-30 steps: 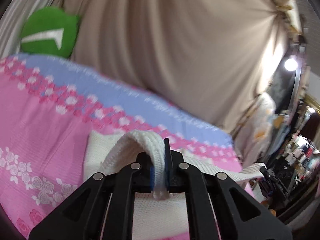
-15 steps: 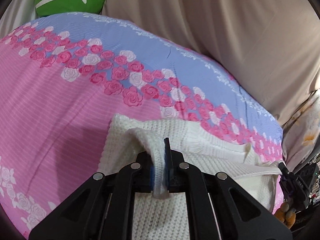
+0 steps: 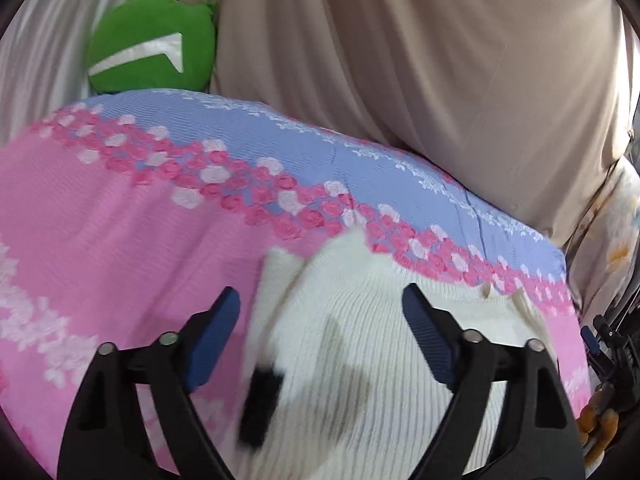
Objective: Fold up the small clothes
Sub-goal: 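Grasp the sweater hem with both grippers and lift it toward the collar, then lay the hem over the collar and open both grippers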
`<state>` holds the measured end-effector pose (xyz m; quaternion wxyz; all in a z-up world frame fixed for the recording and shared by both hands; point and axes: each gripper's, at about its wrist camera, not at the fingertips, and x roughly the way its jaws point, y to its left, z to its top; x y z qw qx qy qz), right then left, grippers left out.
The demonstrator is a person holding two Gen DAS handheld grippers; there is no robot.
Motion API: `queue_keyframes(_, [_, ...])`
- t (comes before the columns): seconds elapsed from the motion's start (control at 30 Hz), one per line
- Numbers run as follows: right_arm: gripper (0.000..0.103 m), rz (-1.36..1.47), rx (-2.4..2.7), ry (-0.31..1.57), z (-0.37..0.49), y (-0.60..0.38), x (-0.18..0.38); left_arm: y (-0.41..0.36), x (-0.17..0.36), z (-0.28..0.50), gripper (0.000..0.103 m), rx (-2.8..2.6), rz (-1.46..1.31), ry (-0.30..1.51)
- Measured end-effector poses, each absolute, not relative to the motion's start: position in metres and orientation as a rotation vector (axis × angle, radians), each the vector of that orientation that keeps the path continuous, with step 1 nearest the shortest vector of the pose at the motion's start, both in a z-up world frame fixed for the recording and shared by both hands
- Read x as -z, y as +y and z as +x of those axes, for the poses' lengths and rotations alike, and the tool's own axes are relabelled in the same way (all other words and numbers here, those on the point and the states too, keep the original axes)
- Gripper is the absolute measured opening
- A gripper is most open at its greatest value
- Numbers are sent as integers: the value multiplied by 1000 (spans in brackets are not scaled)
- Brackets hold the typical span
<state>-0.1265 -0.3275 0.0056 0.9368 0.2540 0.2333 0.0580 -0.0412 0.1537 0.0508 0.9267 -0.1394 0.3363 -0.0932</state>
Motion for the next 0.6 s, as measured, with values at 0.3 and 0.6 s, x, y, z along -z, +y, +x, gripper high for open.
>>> queue_keyframes(0.3, [73,519,-100,691,-166,-319,50,192,10,-88,74,226,-517,906])
queue_keyframes(0.6, [8,380,-116,654,-180,-294,31,179,-16,-105,24,277,-404,875])
